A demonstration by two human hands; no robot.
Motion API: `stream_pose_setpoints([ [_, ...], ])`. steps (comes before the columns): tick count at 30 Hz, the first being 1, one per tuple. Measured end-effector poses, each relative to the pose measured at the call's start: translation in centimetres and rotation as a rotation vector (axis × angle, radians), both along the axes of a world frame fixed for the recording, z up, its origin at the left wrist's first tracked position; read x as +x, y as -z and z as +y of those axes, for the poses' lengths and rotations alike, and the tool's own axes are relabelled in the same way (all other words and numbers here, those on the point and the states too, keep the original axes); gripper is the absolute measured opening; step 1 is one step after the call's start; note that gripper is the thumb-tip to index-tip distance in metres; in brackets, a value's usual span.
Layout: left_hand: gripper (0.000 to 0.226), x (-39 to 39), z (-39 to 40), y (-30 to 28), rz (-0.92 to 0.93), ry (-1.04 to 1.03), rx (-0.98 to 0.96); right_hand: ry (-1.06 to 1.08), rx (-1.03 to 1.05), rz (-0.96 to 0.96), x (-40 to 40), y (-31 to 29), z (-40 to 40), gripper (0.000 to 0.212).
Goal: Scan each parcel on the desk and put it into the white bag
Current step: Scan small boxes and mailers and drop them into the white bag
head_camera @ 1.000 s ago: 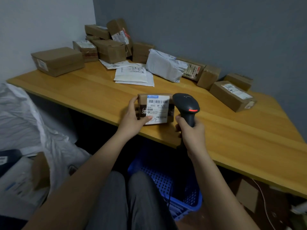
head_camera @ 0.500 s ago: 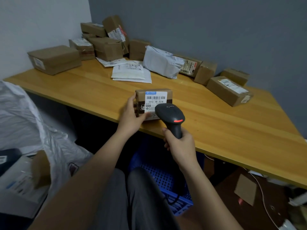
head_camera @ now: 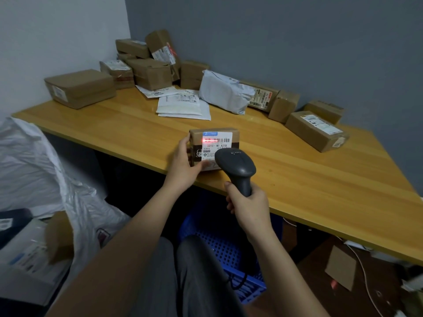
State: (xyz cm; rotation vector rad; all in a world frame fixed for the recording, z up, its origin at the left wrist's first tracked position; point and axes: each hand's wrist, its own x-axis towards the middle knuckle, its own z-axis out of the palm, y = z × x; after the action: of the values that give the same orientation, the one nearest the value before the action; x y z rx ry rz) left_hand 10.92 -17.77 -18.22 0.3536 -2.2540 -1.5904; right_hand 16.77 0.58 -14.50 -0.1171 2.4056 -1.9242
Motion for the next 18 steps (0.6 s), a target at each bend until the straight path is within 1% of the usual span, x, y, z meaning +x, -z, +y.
stream_pose_setpoints([
  [4,0.090,0.2,0.2,-0.2,0.004,0.008,0.001,-0.005,-0.027,0.009,0.0,0.1,0.0,0.020],
  [10,0.088,1.4,-0.3,-2.0,0.020,-0.040,0.068,0.009,-0.049,0.048,-0.8,-0.7,-0.5,0.017],
  [15,0.080,3.8,-3.4,-4.8,0.052,-0.165,0.039,-0.034,-0.086,0.053,-2.0,-2.1,-2.3,0.013],
  [18,0.069,5.9,-6.1,-6.3,0.094,-0.275,0.019,-0.074,-0.108,0.065,-2.4,-3.2,-4.1,0.010],
])
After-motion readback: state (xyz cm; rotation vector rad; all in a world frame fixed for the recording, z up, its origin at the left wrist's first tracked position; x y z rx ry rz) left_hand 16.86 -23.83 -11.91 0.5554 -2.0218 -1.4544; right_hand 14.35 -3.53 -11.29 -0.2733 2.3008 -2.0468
